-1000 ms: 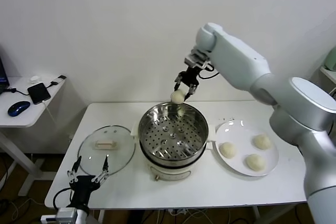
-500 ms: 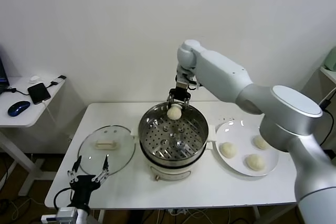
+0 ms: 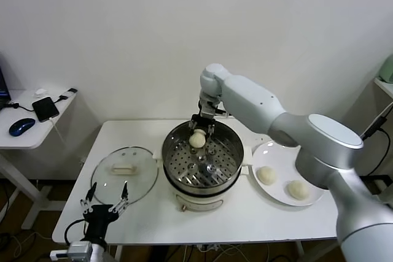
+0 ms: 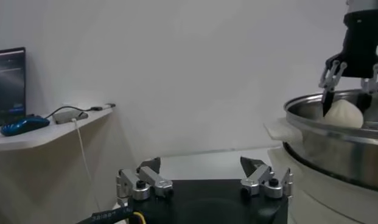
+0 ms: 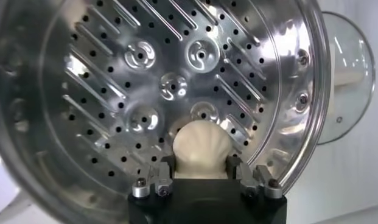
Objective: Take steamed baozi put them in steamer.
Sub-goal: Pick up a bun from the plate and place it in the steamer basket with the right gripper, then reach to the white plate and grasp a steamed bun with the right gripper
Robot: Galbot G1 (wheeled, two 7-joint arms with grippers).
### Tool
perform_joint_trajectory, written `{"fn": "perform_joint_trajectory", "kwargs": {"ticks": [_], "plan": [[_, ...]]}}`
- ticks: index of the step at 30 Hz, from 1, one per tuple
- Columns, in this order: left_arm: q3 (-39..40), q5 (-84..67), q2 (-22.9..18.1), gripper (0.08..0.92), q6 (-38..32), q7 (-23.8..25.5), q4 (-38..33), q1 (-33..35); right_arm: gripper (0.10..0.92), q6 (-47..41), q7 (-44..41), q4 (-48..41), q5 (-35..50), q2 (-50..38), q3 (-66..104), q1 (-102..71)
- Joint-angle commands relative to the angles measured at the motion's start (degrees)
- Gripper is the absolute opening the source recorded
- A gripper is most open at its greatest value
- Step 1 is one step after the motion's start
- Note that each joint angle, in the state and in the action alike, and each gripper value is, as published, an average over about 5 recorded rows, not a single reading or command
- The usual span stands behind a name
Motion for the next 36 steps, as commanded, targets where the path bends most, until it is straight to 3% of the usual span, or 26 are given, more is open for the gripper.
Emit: {"fn": "perform_joint_trajectory", "kwargs": {"ticks": [1,7,13,17,26,36], "plan": [[0.02,0.00,-0.21,0.823,0.00,0.01,0.04,-0.02,0.558,2.79,3.47,-0.10,-4.50,0.26,1.05,-1.23],[0.02,-0.03,-0.10,0.823,0.12,0.12,0.20,-0.24,0.595,2.79,2.92,0.02,-0.67,-0.58,-1.00,-0.87],[0.13,-0.02,-0.04,0.823,0.27,0.22,0.51,-0.57,0.761,2.67,1.78,0.77,7.59,-2.32,-4.41,0.90],[0.22,-0.20,-0.02,0.823,0.38,0.29,0.57,-0.64,0.815,-1.56,0.78,3.88,13.51,-5.05,-5.91,3.24],[0.24,-1.85,0.03,0.823,1.62,1.24,0.24,-1.55,0.823,-29.01,0.69,19.94,30.30,-20.49,-11.37,11.20],[0.53,-2.86,0.54,0.823,2.57,2.49,-0.16,-2.07,0.823,-63.44,-2.28,30.38,31.80,-35.17,-6.28,11.00]]}}
